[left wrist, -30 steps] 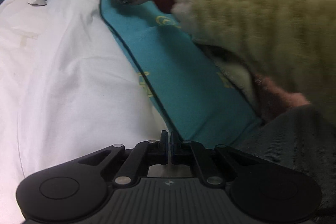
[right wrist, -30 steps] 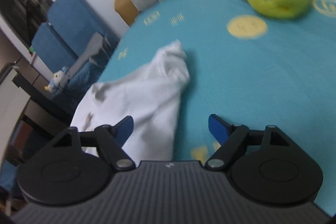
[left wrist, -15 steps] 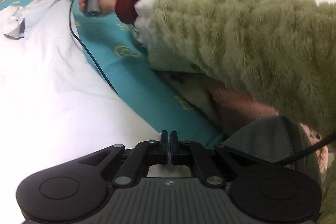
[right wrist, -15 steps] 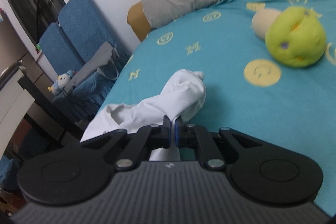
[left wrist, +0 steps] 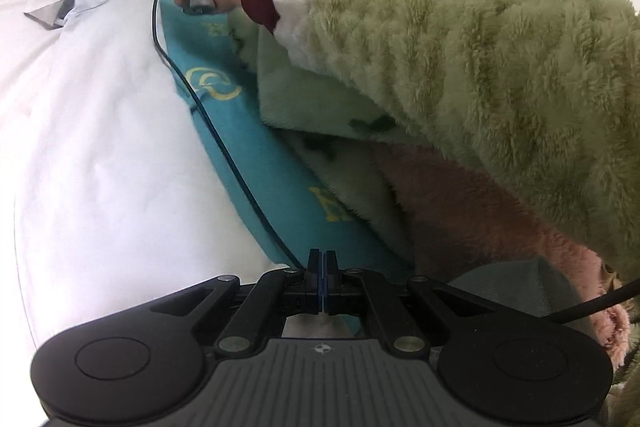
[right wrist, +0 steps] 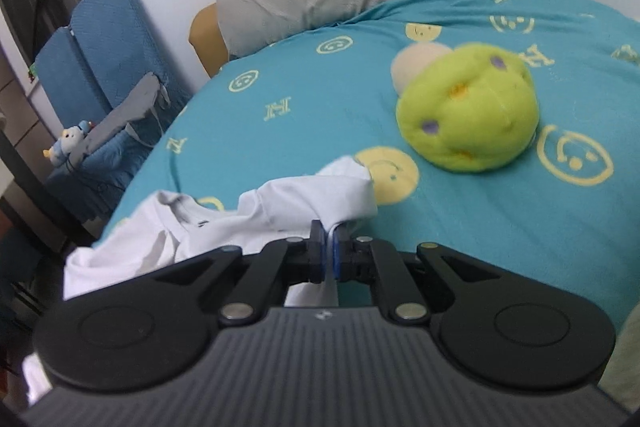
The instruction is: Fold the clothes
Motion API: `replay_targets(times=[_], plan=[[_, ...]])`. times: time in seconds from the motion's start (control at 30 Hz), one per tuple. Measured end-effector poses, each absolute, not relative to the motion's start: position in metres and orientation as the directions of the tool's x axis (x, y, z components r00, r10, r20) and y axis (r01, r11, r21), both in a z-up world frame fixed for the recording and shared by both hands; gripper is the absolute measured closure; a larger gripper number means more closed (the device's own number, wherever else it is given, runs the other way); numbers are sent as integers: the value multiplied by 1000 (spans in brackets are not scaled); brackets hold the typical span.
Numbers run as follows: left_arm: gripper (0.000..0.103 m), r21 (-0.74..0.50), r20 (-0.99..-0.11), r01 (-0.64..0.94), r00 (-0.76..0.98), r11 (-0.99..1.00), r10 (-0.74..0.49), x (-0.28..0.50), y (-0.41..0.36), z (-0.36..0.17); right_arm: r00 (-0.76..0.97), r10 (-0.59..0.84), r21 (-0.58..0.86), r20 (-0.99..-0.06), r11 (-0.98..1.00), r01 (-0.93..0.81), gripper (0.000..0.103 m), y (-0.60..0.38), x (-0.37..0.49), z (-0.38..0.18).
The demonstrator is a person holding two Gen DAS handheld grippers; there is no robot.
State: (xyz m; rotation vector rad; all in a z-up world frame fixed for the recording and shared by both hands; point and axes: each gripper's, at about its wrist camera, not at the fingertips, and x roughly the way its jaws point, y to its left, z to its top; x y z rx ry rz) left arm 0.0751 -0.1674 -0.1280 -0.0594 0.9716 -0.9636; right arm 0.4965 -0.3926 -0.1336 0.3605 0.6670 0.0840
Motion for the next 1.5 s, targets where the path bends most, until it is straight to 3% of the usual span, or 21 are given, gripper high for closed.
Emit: replay_targets(times=[0.1,0.17,0.2,0.23,0.27,0.3,0.33,0.43,0.53,0.97,1.13,1.5], plan=[[102,-420,-655,672,241,610,-716,75,-161,-121,789,177,334,-588,942,37,93,-389,491,-136],[92,-386,-646,678,286,626,-708,74,-157,-114,792,168,321,-587,946,37,88,-386,488,-138],[79,-369,-641,678,309,636,-702,74,-156,-110,794,163,314,-586,949,37,83,-385,486,-139],[63,-353,-635,675,336,648,-696,74,-151,-105,795,159,307,-585,951,36,57,-383,484,-140],[55,-336,-623,674,364,657,-692,73,-146,-101,804,155,306,-574,951,35,27,-382,478,-136],[44,-315,-610,676,394,667,-687,72,-141,-96,818,152,308,-555,951,32,16,-380,468,-128],[33,-288,-600,676,425,678,-678,70,-134,-90,831,148,309,-535,950,30,14,-378,459,-120],[10,-233,-556,669,504,706,-661,64,-124,-75,838,139,296,-529,955,29,14,-369,429,-98],[4,-202,-512,654,564,729,-648,59,-110,-62,843,106,255,-528,966,39,14,-359,397,-75],[0,-109,-320,579,749,808,-580,18,-29,-8,901,25,224,-433,971,81,14,-304,231,-5],[0,-43,-306,489,823,871,-478,16,3,6,923,3,237,-385,967,96,14,-281,162,14],[0,-89,-319,344,879,935,-354,38,33,5,928,10,254,-373,963,92,14,-238,58,-14]])
